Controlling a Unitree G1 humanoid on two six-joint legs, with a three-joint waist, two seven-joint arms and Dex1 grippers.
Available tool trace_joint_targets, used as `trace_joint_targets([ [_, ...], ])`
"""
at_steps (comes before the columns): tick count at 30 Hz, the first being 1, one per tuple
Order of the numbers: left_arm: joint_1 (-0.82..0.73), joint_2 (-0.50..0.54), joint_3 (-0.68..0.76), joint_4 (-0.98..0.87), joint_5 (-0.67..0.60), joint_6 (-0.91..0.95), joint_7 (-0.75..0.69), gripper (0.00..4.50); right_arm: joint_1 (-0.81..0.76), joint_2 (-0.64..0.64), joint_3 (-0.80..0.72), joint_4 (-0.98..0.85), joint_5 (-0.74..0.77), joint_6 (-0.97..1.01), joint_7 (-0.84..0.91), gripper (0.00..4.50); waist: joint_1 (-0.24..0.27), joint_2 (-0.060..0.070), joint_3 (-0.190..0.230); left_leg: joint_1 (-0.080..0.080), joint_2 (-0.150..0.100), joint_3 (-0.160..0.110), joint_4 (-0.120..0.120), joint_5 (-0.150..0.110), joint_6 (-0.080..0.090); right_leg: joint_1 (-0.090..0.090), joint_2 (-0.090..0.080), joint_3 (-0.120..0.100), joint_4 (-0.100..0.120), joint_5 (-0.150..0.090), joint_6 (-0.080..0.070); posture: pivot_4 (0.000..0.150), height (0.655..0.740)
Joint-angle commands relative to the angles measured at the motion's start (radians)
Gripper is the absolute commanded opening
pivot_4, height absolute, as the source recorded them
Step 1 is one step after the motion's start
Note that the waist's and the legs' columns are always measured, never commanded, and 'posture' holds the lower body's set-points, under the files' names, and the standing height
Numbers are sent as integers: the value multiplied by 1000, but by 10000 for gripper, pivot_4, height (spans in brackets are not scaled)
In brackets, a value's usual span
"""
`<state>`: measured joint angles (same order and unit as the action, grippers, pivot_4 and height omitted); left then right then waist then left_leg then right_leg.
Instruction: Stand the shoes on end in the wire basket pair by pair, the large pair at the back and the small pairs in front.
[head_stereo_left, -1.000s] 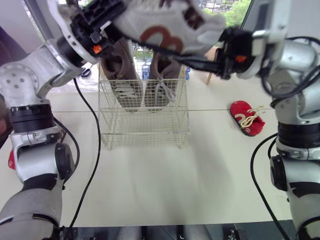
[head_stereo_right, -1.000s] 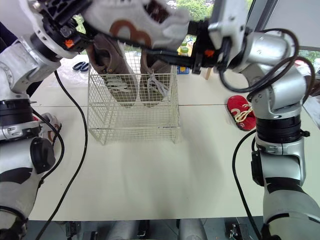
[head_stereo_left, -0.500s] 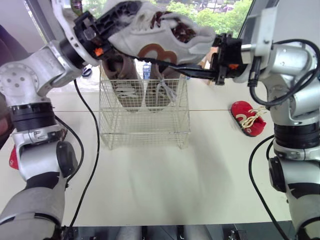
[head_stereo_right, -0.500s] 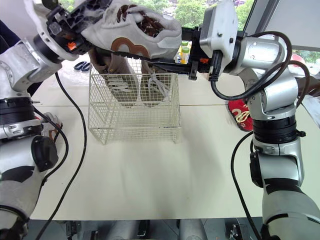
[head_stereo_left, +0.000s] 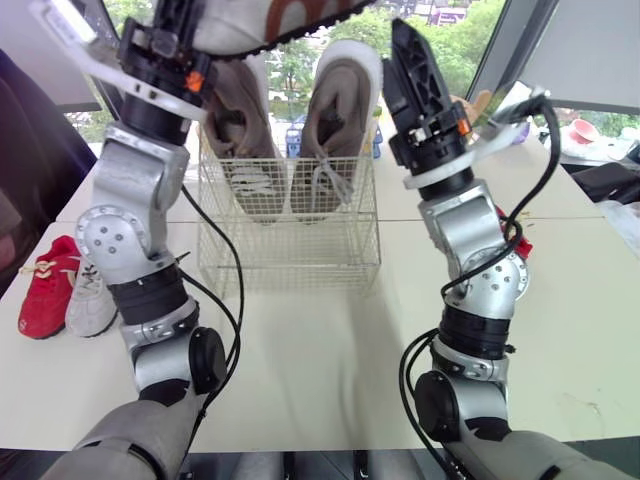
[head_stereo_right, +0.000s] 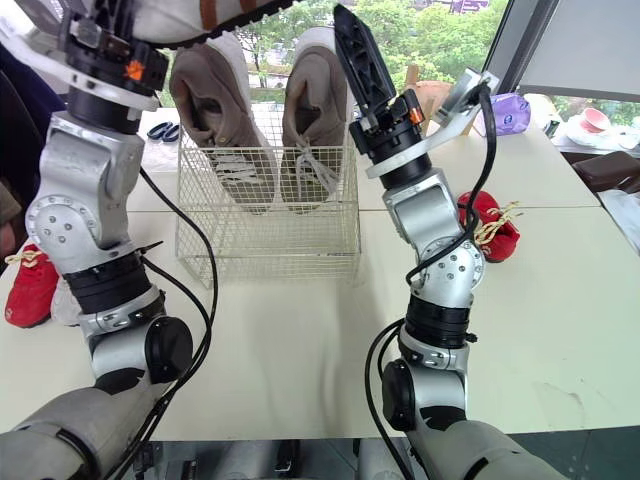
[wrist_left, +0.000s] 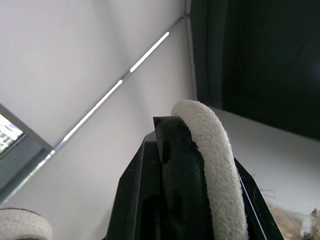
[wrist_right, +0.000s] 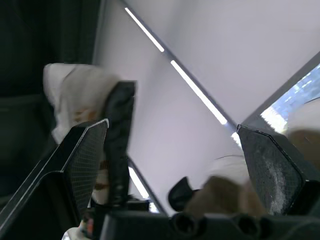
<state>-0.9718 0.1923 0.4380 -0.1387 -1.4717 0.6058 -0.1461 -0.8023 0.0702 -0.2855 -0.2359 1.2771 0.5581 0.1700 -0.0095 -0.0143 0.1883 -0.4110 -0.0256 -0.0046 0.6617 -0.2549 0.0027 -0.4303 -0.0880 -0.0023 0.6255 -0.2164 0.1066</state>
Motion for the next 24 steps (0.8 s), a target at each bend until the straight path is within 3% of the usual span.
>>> trace_joint_targets([
  [1,8,12,-34,-23,37,-15,-29,3369,-37,34,23,-54,66,-24,-32,44720,-1,0,0,0,0,0,0,0,0,0,0,0,0,0,0,1500,7400],
  [13,76,20,-119,-18,181,-21,-81,3369,-67,21,59,-25,68,-49,-25,44720,-5,0,0,0,1,0,0,-1,1,1,2,0,0,0,0,1500,7400],
  [16,81,21,-119,-26,178,-22,-79,3369,-66,21,64,-14,48,-63,-25,36953,-4,0,0,0,1,0,0,-1,2,1,2,0,0,0,0,1500,7400],
  [22,104,57,-145,-41,227,-2,-103,3369,-66,29,70,-14,42,-69,-25,11756,-5,0,0,0,2,0,0,-1,2,1,2,0,0,0,0,1500,7400],
  [24,114,69,-152,-46,238,5,-110,3369,-67,31,69,-15,40,-74,-31,7558,-5,0,0,0,2,0,0,-1,2,1,3,0,-1,0,0,1500,7400],
])
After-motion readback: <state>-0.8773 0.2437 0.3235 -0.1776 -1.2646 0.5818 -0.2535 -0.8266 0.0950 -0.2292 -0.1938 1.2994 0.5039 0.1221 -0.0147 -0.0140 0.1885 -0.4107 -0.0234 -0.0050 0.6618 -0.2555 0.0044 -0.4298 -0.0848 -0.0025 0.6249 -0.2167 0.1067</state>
